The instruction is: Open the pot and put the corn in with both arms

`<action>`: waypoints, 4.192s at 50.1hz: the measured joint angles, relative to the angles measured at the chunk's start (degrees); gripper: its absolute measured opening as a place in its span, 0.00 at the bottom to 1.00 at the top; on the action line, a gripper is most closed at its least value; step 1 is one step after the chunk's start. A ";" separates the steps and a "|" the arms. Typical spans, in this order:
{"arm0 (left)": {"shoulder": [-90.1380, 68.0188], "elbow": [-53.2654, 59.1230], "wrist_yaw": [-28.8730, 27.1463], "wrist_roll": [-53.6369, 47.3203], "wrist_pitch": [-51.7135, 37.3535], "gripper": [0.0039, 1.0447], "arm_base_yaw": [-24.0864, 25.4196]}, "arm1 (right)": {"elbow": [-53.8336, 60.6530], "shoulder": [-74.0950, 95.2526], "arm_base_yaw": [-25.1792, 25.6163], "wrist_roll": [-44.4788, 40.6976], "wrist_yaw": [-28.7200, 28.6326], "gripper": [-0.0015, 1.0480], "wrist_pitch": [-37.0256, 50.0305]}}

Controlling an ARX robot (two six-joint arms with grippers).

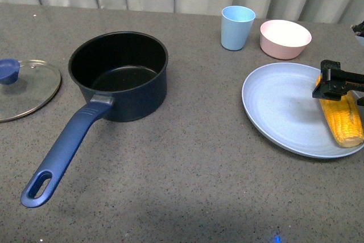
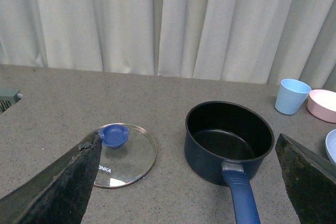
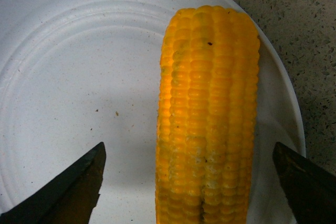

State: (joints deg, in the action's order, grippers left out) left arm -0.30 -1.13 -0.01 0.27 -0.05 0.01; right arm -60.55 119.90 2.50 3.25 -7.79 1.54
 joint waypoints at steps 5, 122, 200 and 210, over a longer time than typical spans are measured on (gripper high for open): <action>0.00 0.00 0.00 0.00 0.00 0.94 0.00 | 0.00 0.13 -0.07 0.00 0.02 0.73 0.04; 0.00 0.00 0.00 0.00 0.00 0.94 0.00 | -43.06 16.59 -31.93 22.27 -18.18 0.93 -12.72; 0.02 0.00 0.00 -0.02 0.02 0.94 0.00 | 33.03 -37.55 -21.03 2.23 24.37 0.74 45.51; 0.04 0.00 0.02 0.00 0.02 0.94 0.00 | 44.61 -47.10 -15.50 -2.47 20.52 0.35 55.01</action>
State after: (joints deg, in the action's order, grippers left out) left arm -0.25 -1.13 0.01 0.27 -0.03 0.01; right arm -15.94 72.79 -12.99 0.78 12.73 56.55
